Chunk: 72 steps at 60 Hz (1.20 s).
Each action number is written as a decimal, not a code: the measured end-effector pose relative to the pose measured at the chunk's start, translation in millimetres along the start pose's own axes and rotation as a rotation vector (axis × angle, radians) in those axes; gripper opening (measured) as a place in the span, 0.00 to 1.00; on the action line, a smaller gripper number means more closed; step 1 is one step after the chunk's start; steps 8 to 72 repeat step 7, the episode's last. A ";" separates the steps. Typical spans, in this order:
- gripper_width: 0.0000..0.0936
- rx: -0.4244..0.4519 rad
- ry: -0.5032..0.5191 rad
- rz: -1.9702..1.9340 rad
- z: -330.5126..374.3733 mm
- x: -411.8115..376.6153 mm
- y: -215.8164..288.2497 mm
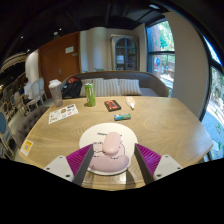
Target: Arrange mouse
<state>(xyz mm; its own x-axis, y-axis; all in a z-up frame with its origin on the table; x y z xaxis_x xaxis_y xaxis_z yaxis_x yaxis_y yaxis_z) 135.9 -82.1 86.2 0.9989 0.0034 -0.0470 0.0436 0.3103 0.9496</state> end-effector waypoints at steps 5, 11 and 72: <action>0.92 0.049 -0.030 -0.014 34.2 19.7 10.6; 0.92 0.066 -0.043 -0.029 46.7 28.2 13.8; 0.92 0.066 -0.043 -0.029 46.7 28.2 13.8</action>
Point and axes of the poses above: the point between the fingertips, and its own axes, seen from behind it with the camera up: x to the right, y up, z backward, against the way the camera looks, the point moved 1 cm from there along z, backward, against the way the camera looks, and after that the axes turned 15 degrees about x, right-handed, at the moved point
